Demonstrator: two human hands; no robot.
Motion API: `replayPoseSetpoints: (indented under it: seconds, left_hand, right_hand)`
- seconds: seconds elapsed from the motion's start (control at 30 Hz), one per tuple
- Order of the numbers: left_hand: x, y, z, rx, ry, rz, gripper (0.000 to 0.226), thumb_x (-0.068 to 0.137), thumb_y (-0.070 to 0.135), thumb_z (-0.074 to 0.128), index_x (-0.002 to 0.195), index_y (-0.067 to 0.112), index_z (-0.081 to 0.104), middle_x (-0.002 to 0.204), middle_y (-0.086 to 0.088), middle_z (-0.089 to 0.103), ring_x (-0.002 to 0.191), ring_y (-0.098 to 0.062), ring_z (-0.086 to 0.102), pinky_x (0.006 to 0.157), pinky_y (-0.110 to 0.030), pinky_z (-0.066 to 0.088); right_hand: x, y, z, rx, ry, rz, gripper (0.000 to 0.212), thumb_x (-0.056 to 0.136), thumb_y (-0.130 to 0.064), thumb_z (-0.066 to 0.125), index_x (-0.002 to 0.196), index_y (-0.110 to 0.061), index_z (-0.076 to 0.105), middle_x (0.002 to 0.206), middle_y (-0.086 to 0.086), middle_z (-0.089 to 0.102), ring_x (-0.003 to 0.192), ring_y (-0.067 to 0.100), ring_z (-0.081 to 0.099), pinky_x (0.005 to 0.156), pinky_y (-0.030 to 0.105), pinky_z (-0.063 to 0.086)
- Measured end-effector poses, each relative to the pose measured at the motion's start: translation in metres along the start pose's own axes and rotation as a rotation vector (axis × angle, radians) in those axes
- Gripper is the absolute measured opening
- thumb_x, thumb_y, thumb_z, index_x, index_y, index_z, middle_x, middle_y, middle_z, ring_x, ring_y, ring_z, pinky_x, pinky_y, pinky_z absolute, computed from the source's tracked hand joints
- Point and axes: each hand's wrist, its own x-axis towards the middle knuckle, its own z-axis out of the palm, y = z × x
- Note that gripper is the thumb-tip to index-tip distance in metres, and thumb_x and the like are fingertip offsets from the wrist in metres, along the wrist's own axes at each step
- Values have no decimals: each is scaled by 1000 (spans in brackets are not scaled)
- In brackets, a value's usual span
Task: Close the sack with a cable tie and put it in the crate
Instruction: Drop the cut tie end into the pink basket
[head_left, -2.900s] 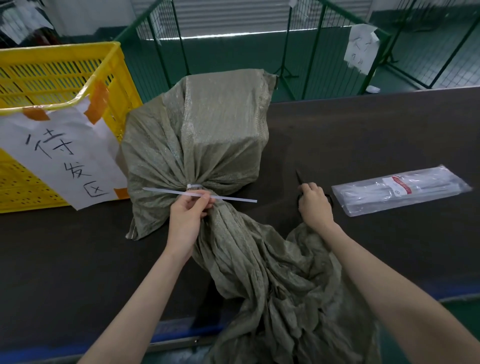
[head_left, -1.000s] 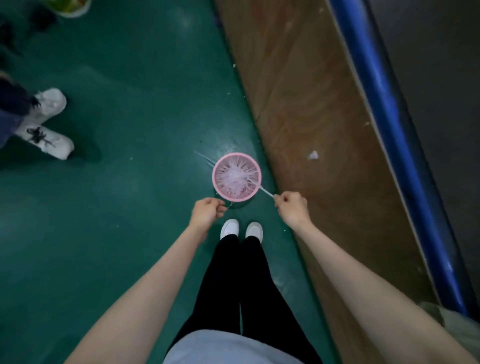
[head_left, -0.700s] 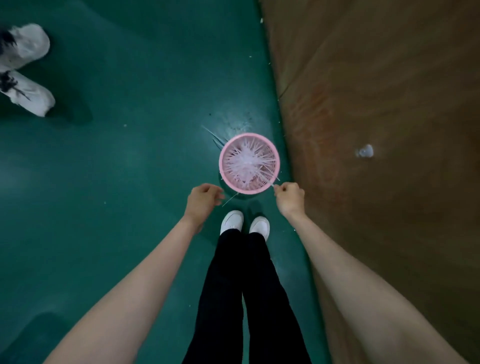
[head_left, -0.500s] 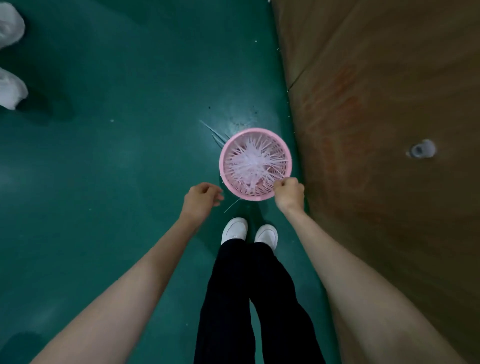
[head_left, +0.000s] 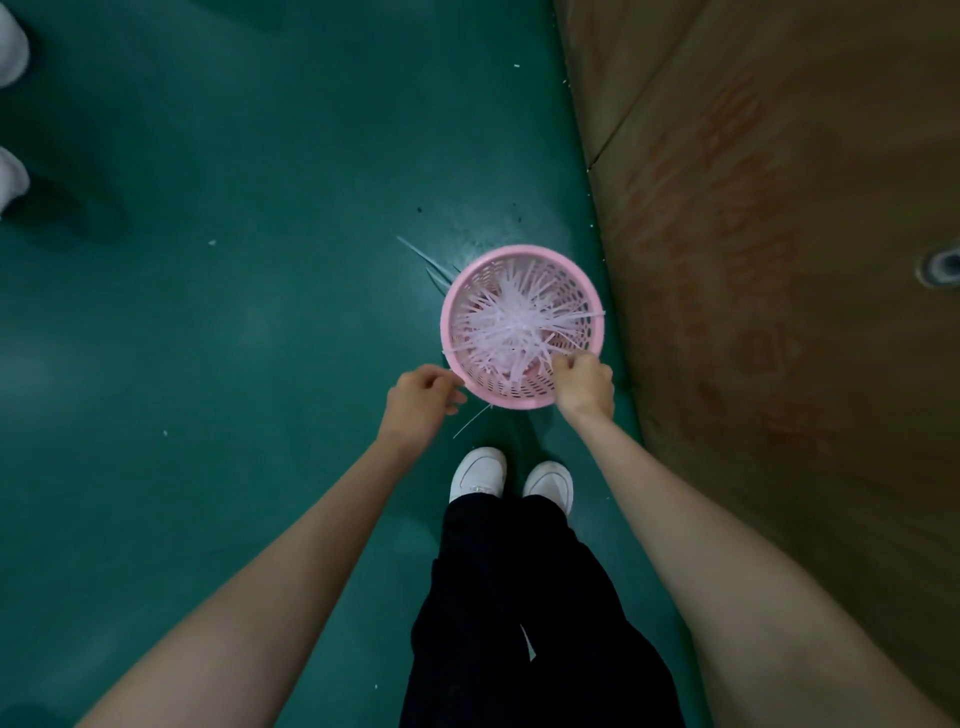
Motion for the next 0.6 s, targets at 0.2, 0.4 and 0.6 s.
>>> replayPoseSetpoints:
  seconds: [0.2, 0.4, 0.6]
  left_hand:
    - [-61, 38, -17, -2, -3, 15, 23, 95, 9, 42, 83, 15, 62, 73, 2, 65, 62, -10, 57, 56, -18, 40]
    - [-165, 110, -36, -108, 8, 76, 24, 95, 3, 40, 95, 6, 64, 75, -1, 64, 62, -9, 55, 49, -6, 40]
    - [-287, 179, -57, -88, -73, 265, 25, 94, 6, 45, 86, 15, 66, 79, 0, 69, 60, -2, 58, 56, -6, 42]
  right_hand:
    - [-51, -3, -63, 168, -9, -11, 23, 88, -19, 45, 76, -18, 64, 95, 22, 69, 85, 38, 65, 81, 46, 55]
    - [-156, -27, -167, 364, 27, -108, 22, 88, -7, 50, 71, -16, 60, 67, 8, 66, 62, 23, 63, 68, 35, 52]
    - [-272, -37, -262, 614, 61, -178, 25, 88, -6, 52, 71, -21, 62, 63, 2, 66, 55, 15, 59, 60, 25, 47]
